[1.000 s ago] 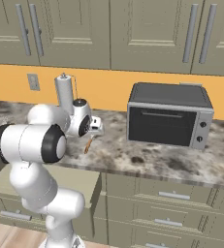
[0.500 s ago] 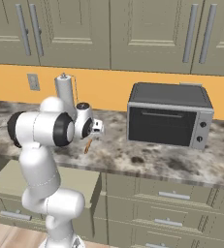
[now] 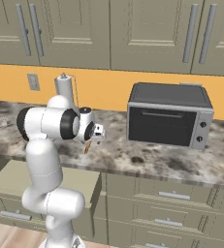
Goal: Organize the utensils by type. Pick up the wooden spoons from the counter and place them in the open cabinet. Then pick up the metallic utensils from the counter and place them in the open drawer.
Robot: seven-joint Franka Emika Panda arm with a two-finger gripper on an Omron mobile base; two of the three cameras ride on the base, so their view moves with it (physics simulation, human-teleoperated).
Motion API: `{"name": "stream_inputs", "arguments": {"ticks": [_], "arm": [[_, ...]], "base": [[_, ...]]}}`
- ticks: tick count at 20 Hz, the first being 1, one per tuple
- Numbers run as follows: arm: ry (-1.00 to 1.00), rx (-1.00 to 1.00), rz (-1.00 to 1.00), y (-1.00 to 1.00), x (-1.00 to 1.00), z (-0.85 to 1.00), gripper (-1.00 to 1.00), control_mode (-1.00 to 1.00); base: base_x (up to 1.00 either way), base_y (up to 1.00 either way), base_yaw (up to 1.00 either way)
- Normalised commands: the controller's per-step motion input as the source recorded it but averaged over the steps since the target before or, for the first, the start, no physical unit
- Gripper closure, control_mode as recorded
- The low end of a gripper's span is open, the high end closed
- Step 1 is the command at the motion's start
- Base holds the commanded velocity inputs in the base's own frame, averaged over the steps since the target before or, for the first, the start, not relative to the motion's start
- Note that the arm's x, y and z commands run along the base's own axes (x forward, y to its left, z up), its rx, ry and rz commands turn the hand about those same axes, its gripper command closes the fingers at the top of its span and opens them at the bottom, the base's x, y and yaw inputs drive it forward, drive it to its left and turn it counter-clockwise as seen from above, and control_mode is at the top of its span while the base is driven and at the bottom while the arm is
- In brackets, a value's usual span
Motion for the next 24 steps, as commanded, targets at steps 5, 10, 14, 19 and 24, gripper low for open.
{"name": "stream_inputs", "arguments": {"ticks": [5, 10, 14, 19, 24], "arm": [[0.02, 0.00, 0.00, 0.04, 0.05, -0.50, 1.00, -1.00], [0.00, 0.00, -0.04, 0.20, 0.05, -0.53, 1.00, -1.00], [0.00, 0.02, -0.09, 0.44, 0.05, -0.49, 1.00, -1.00], [0.00, 0.09, -0.11, 0.62, 0.00, -0.16, 1.00, -1.00], [0.00, 0.07, -0.10, 0.49, 0.00, 0.00, 1.00, -1.00]], "base": [[0.00, 0.00, 0.00], [0.00, 0.00, 0.00], [0.00, 0.00, 0.00], [0.00, 0.00, 0.00], [0.00, 0.00, 0.00]]}}
